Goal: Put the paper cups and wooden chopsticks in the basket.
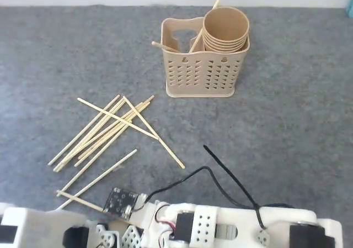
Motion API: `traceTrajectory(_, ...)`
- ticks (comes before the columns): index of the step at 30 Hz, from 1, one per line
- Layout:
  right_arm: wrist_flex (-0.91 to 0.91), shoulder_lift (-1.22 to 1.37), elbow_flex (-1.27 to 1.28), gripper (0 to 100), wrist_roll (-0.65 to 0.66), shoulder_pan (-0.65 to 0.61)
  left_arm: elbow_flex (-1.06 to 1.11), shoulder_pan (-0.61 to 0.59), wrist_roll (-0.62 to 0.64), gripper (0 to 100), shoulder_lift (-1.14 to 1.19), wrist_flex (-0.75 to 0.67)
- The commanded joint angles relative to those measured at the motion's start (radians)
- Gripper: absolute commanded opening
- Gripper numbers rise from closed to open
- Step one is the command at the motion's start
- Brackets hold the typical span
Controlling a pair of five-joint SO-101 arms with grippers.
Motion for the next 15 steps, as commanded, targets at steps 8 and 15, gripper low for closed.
traceTrajectory(8, 0.001, -0.044, 0.011, 15.1, 0.018, -0.024, -0.045, 0.002, 0.014, 1, -0.005, -0.028)
traceTrajectory(15, -0.031, -0.044, 0.048, 15.1, 0.077, 0.074, -0.045, -0.002, 0.015, 1, -0.005, -0.028)
